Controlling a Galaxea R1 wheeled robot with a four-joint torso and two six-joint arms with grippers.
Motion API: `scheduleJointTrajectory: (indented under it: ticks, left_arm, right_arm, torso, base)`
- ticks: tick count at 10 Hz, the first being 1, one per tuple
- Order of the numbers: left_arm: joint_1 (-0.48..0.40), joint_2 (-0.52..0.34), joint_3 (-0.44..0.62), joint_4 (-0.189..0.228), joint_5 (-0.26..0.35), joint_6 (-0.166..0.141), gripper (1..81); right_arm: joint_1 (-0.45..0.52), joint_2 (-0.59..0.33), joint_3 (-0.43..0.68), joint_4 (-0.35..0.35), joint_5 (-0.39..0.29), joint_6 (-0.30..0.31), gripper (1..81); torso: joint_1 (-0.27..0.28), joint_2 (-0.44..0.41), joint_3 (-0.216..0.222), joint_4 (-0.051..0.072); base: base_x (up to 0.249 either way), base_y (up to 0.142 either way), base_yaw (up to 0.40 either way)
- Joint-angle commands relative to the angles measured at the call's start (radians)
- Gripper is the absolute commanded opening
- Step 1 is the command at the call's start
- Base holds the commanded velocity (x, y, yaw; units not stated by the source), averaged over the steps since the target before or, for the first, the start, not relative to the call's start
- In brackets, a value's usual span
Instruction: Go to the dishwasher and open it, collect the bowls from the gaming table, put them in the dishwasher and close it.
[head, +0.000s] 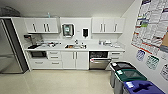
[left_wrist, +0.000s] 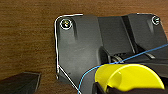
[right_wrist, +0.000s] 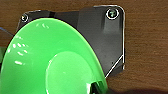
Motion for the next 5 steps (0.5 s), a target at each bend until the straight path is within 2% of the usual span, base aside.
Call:
scheduleJointTrajectory:
  ticks: [1,5]
  left_arm:
    - [-0.043,-0.009,-0.005,0.002,0.051,0.002,1.0]
    - [-0.043,-0.009,-0.005,0.002,0.052,0.002,1.0]
  right_arm:
    - [0.039,-0.004,0.002,-0.006,-0.047,0.0,1.0]
    - [0.037,-0.004,0.002,-0.006,-0.045,0.0,1.0]
  torso:
    - [0.0,0.0,0.0,0.0]
    - [0.0,0.0,0.0,0.0]
  base:
    - [0.113,0.0,0.0]
    - [0.097,0.0,0.0]
